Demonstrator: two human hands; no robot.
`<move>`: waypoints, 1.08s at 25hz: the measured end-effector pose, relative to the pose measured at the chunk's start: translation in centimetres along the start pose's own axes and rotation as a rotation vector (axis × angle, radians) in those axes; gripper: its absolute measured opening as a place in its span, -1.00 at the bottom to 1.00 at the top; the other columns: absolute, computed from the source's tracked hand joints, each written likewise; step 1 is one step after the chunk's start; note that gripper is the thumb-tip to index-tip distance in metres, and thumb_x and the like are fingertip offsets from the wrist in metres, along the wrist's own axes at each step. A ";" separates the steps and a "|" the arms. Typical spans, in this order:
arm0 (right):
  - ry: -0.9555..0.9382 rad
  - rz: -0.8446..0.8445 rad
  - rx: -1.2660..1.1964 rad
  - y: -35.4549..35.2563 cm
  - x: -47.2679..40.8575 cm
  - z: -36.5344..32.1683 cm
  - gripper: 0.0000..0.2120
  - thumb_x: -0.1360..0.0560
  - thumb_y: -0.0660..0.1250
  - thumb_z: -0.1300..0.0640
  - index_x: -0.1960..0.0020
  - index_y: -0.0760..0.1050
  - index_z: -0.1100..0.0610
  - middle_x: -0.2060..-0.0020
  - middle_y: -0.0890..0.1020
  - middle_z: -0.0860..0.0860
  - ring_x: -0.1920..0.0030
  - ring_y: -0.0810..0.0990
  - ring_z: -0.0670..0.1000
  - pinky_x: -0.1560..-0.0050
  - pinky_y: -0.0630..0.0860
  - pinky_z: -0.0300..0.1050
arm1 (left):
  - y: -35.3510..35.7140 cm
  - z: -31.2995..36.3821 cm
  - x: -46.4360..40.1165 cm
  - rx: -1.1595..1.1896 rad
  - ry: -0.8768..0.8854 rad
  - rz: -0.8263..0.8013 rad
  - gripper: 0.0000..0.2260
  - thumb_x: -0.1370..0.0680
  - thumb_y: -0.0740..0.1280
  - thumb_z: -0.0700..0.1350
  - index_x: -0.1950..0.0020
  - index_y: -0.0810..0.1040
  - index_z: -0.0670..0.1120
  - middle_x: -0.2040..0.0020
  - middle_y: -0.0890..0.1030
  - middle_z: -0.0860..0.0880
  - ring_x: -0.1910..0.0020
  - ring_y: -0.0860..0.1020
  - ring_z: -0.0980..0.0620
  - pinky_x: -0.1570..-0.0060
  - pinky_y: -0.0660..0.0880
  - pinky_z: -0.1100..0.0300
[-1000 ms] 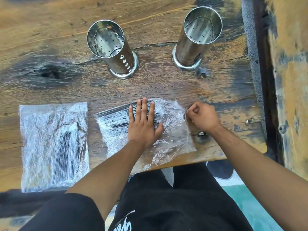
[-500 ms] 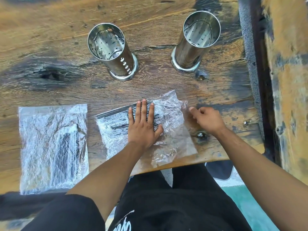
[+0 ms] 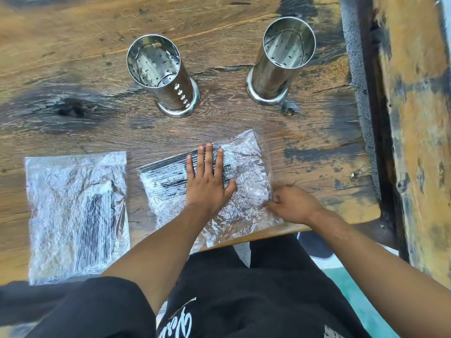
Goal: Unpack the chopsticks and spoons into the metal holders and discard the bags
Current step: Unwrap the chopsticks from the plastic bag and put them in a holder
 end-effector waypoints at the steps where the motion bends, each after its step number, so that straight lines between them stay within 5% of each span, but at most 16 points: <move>1: -0.006 -0.017 -0.015 0.1 0.0 0.9 -0.59 -0.59 0.29 -0.08 0.36 0.42 0.12 0.38 0.55 -0.01 0.29 0.57 0.04 0.33 0.32 -0.13 | 0.1 0.0 0.0 -0.001 -0.001 -0.003 -0.22 -0.62 -0.16 0.37 -0.68 -0.23 -0.08 -0.67 -0.22 -0.19 -0.65 -0.28 -0.17 -0.57 -0.22 -0.27; 10: 0.104 0.028 0.023 -1.3 0.1 7.1 -0.73 -0.60 0.36 -0.03 0.19 0.55 0.10 0.27 0.65 0.03 0.17 0.59 0.11 0.20 0.44 -0.03 | 0.0 -0.1 0.1 -0.007 0.002 -0.014 -0.22 -0.62 -0.17 0.38 -0.67 -0.27 -0.08 -0.67 -0.26 -0.19 -0.64 -0.30 -0.17 -0.57 -0.23 -0.27; 14: 0.111 0.352 -0.222 -5.0 1.5 5.6 -0.70 -0.63 0.34 0.05 0.28 0.46 -0.03 0.40 0.55 -0.15 0.34 0.52 -0.13 0.35 0.34 -0.22 | -0.3 0.1 0.1 0.015 0.000 -0.009 -0.22 -0.63 -0.14 0.37 -0.68 -0.25 -0.07 -0.67 -0.23 -0.17 -0.65 -0.28 -0.15 -0.58 -0.23 -0.26; 17: -0.021 0.435 -0.435 -5.3 1.2 1.2 -0.91 -0.64 0.33 0.14 -0.07 0.61 0.01 0.15 0.64 -0.15 0.20 0.55 -0.26 0.17 0.39 -0.53 | -0.6 -0.1 -0.1 0.071 -0.010 -0.018 -0.24 -0.63 -0.06 0.34 -0.69 -0.19 -0.05 -0.69 -0.18 -0.14 -0.66 -0.24 -0.12 -0.59 -0.21 -0.23; 20: -0.009 0.322 -0.479 -3.4 -1.0 -1.6 -0.60 -0.61 0.35 0.13 -0.44 0.45 0.10 -0.14 0.57 -0.02 -0.06 0.58 -0.07 -0.20 0.57 -0.16 | -1.3 -0.5 -0.2 0.163 -0.006 -0.014 -0.24 -0.62 0.04 0.32 -0.69 -0.11 -0.04 -0.70 -0.11 -0.12 -0.67 -0.17 -0.10 -0.61 -0.19 -0.20; 24: 0.109 0.362 -0.600 -3.4 -1.9 -2.2 -0.58 -0.58 0.39 0.14 -0.41 0.43 0.08 0.06 0.66 -0.06 0.16 0.60 -0.13 0.15 0.49 -0.26 | -3.0 -1.0 -0.1 0.334 -0.016 0.016 -0.18 -0.58 0.18 0.32 -0.69 -0.12 0.02 -0.69 -0.13 -0.14 -0.67 -0.10 -0.14 -0.63 -0.07 -0.16; 27: 0.168 0.298 -1.073 -2.0 -2.3 -1.7 -0.82 -0.62 0.34 0.11 -0.20 0.59 0.06 0.08 0.64 -0.03 0.15 0.60 -0.04 0.17 0.54 -0.18 | -4.0 -1.7 0.4 0.511 -0.056 0.043 -0.20 -0.56 0.25 0.30 -0.67 -0.04 0.04 -0.68 -0.06 -0.08 -0.66 -0.01 -0.17 -0.58 0.16 -0.21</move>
Point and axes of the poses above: each hand's wrist, its own x-axis away from the middle knuckle, its own y-axis out of the palm, z = x × y, the point moved 9 cm from there along -x, towards the middle knuckle
